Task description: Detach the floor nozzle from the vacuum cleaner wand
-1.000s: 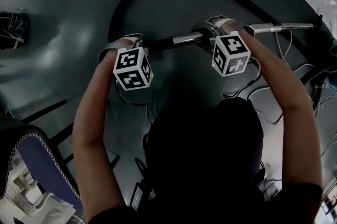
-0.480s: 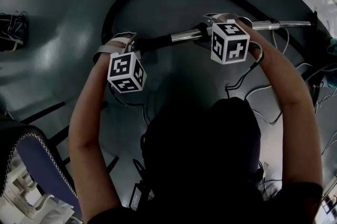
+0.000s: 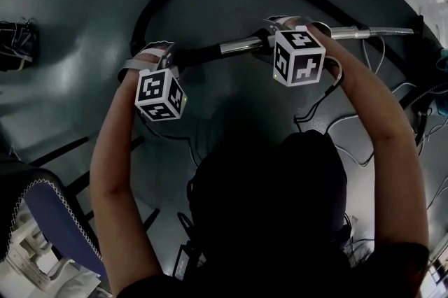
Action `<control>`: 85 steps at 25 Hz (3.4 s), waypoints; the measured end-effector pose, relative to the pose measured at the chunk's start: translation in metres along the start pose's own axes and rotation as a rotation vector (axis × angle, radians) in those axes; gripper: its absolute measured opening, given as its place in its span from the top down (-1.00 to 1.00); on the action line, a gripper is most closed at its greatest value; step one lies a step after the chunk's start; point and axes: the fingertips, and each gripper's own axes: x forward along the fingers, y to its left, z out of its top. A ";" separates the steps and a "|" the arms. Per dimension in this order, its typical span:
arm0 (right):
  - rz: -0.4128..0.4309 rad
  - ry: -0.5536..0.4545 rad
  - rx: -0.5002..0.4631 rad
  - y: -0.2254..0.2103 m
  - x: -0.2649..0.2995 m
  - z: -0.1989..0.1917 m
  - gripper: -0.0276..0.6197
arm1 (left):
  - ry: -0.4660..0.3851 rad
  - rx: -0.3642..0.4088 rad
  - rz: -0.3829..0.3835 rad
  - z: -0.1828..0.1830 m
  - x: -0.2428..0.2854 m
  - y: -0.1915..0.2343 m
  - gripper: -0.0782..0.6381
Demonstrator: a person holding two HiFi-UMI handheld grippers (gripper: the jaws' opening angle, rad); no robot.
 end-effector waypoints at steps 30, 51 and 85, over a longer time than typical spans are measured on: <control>-0.060 0.189 -0.067 0.007 -0.015 -0.084 0.56 | 0.049 -0.050 -0.012 -0.031 0.003 -0.016 0.68; 0.036 0.209 -0.026 0.010 0.035 -0.059 0.55 | 0.083 0.018 0.025 -0.027 0.045 -0.048 0.63; 0.072 0.028 0.065 0.015 0.046 -0.018 -0.04 | -0.153 -0.160 -0.300 0.012 0.036 -0.110 -0.73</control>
